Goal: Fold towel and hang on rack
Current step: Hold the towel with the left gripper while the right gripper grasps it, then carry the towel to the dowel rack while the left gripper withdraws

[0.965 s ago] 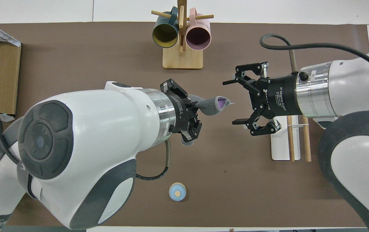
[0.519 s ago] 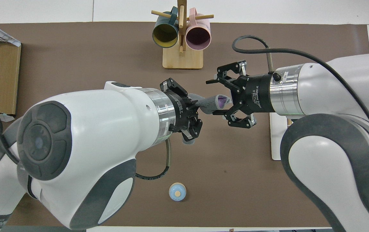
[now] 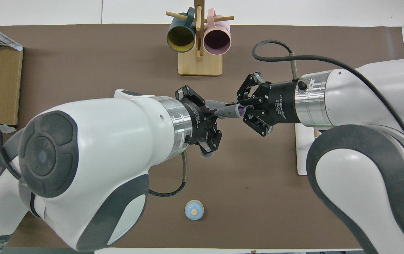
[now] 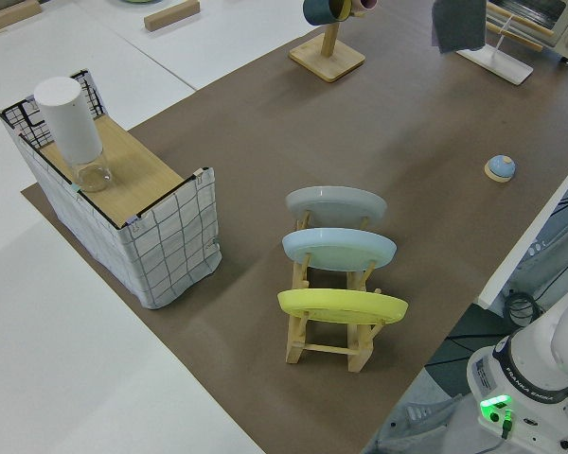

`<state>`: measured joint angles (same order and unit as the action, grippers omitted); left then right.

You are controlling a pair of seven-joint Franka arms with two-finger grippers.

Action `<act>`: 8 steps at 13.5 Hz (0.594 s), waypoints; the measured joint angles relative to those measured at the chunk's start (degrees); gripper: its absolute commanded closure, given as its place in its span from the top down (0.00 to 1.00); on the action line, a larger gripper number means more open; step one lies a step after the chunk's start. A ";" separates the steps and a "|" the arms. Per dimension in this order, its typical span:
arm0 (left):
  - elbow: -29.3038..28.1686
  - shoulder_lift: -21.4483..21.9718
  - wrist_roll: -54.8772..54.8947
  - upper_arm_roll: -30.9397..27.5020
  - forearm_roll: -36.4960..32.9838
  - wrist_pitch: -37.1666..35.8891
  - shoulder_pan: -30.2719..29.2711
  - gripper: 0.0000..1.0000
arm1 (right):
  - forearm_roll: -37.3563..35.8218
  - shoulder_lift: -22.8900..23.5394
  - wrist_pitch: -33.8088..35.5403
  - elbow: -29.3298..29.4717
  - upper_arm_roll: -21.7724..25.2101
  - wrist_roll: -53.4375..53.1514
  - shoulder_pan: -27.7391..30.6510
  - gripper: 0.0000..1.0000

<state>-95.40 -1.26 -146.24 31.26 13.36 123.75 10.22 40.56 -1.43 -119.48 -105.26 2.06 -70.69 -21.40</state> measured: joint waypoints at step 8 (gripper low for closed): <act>-0.14 0.00 -0.01 0.15 -0.35 0.02 0.07 1.00 | 0.00 0.00 0.07 -0.09 0.00 2.32 0.00 0.00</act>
<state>-95.54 -1.26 -146.25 31.41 13.00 123.78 10.29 40.55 -1.43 -119.41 -105.35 2.06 -68.37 -21.41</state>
